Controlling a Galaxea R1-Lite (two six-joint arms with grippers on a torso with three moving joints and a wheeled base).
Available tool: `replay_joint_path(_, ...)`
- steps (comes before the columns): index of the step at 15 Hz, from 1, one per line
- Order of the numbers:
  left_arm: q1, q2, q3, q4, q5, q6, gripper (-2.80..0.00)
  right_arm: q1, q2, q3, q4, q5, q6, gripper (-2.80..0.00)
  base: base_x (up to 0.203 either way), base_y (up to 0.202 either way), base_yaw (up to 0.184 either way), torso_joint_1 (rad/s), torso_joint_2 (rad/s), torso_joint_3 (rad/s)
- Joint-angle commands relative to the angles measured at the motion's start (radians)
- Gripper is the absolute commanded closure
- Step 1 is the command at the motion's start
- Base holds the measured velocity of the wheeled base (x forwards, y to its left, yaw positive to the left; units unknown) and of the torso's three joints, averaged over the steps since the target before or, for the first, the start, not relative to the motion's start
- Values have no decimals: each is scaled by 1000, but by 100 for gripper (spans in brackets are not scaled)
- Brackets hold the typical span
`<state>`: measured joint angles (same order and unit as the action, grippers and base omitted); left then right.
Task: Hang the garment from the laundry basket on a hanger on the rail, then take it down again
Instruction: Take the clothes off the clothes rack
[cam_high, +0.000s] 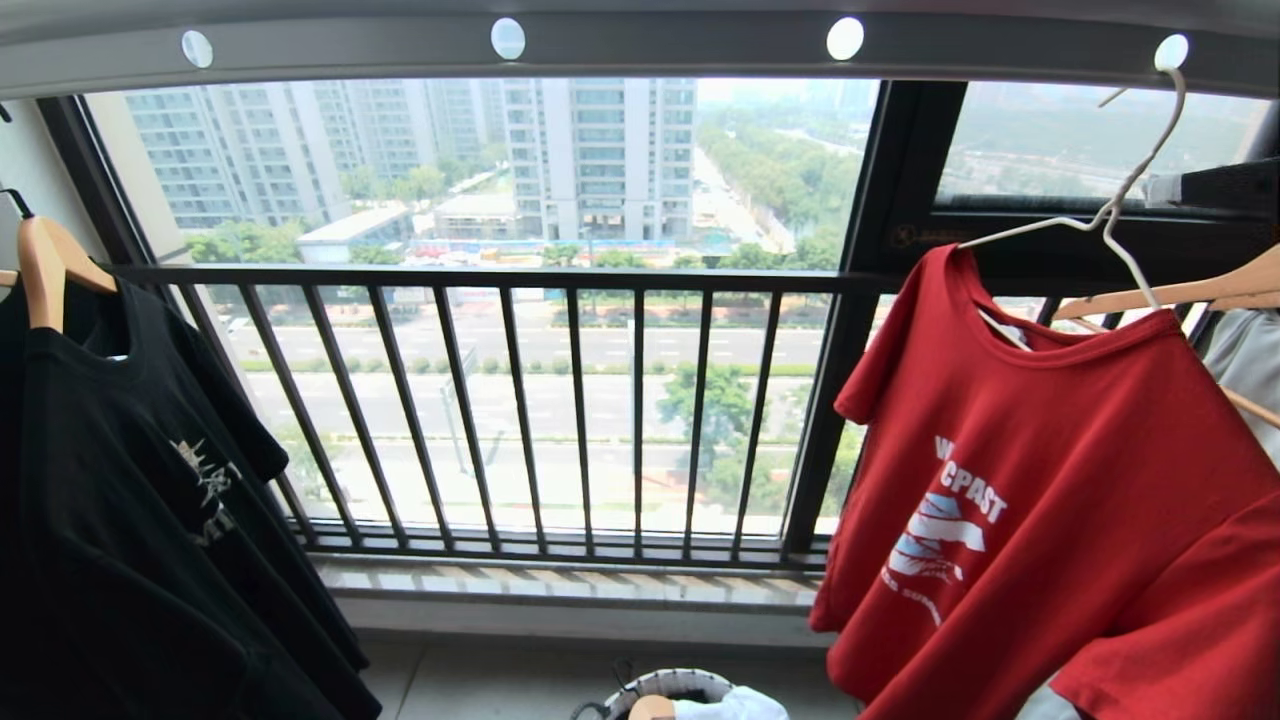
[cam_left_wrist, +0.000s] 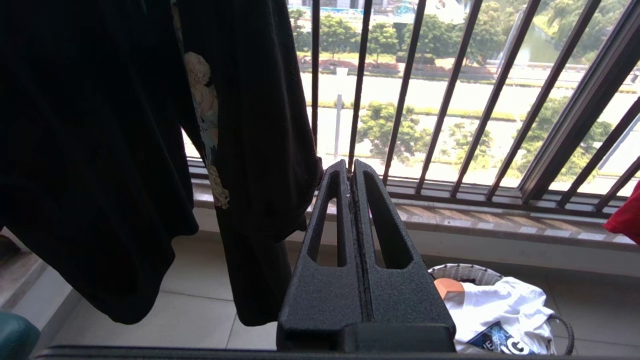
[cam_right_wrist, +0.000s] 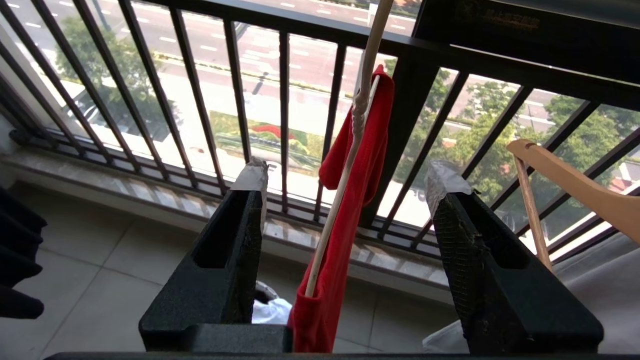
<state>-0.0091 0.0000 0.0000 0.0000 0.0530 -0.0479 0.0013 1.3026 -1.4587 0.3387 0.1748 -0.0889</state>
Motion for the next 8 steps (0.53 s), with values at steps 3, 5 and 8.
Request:
replay_joint_path(3, 0, 2, 0, 0, 1, -1, 0, -1, 69, -19, 6, 2, -39, -280, 0, 0, 0, 0, 0, 0)
replay_joint_path(5, 0, 0, 0, 0, 1, 0, 0, -4, 103, -14, -32, -1, -40, -280, 0, 0, 0, 0, 0, 0)
replay_joint_path(8, 0, 2, 0, 0, 1, -1, 0, -4, 119, 4, -40, -3, -43, -280, 0, 0, 0, 0, 0, 0)
